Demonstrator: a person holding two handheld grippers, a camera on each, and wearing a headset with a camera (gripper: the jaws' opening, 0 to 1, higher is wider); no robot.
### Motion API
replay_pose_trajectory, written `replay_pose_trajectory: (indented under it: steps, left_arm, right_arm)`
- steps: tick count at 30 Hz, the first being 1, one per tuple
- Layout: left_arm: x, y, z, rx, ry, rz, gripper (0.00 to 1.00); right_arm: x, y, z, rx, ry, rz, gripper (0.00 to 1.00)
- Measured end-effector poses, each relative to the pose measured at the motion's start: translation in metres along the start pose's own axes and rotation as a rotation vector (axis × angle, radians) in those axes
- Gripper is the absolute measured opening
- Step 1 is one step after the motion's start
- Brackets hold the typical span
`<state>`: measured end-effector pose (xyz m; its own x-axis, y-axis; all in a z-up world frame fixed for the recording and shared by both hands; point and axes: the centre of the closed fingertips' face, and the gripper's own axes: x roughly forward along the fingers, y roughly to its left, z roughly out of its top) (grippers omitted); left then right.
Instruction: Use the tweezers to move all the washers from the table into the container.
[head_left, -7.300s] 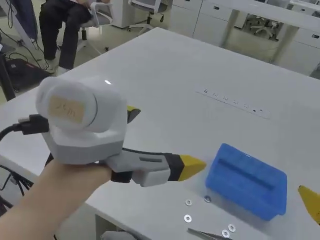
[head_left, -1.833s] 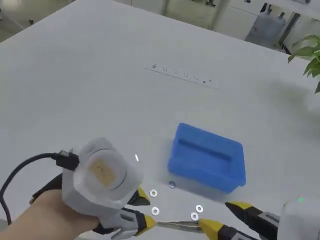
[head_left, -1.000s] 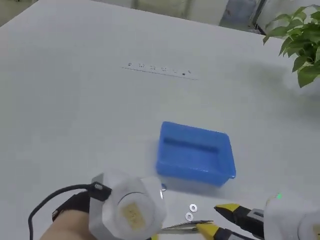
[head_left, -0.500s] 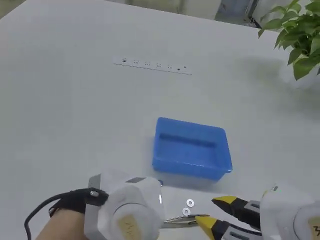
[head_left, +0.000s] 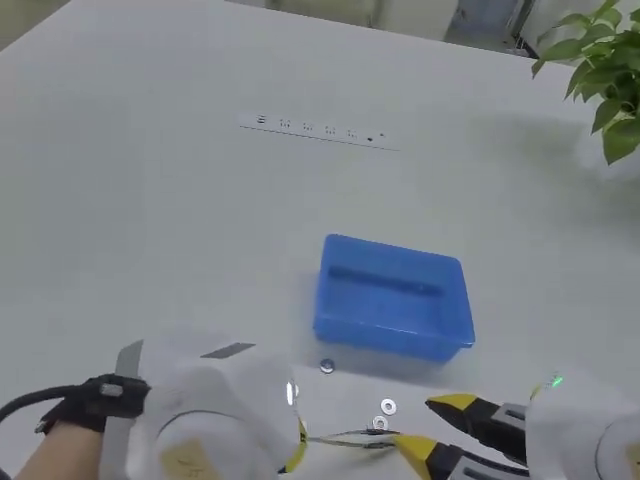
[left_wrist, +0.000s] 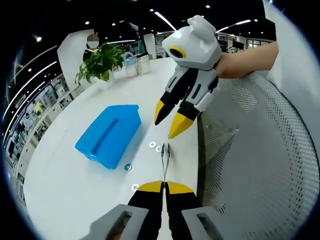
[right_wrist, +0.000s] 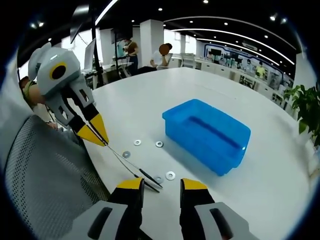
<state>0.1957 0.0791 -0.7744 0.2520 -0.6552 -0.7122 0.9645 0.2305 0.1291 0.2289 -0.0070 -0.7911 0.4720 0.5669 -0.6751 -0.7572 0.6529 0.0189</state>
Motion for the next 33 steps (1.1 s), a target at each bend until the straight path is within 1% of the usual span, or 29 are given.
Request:
replay_pose_trajectory:
  steps: [3,5,7,9,15,17,21,26,30,33]
  left_arm:
    - [-0.008,0.001,0.002,-0.003,-0.010,0.007,0.00]
    - [-0.011,0.000,0.002,0.005,-0.009,0.009,0.00]
    - [-0.014,-0.001,0.002,0.008,-0.008,0.008,0.00]
    - [-0.022,-0.004,0.000,0.013,-0.010,0.010,0.00]
    - [-0.034,-0.007,0.001,-0.004,-0.017,0.015,0.00]
    - [-0.039,-0.008,0.003,-0.016,-0.022,0.018,0.00]
    - [-0.046,-0.009,0.007,-0.020,-0.031,0.023,0.00]
    - [-0.051,-0.008,0.008,-0.025,-0.025,0.018,0.00]
    - [-0.054,-0.007,0.017,-0.024,-0.042,0.012,0.00]
    - [-0.054,-0.008,0.022,-0.009,-0.040,0.007,0.00]
  right_arm:
    - [0.000,0.002,0.000,-0.007,0.002,0.008,0.24]
    - [0.001,0.003,0.000,-0.013,0.003,0.010,0.24]
    - [0.001,0.004,0.000,-0.017,0.004,0.011,0.24]
    - [0.001,0.004,0.000,-0.019,0.005,0.013,0.24]
    - [0.001,0.006,0.001,-0.027,0.004,0.019,0.23]
    - [0.002,0.007,0.001,-0.030,0.004,0.023,0.23]
    - [0.002,0.008,0.001,-0.038,0.007,0.029,0.23]
    - [0.003,0.010,0.001,-0.045,0.010,0.038,0.22]
    - [0.003,0.011,0.001,-0.048,0.008,0.043,0.22]
    - [0.003,0.011,0.002,-0.050,0.006,0.042,0.21]
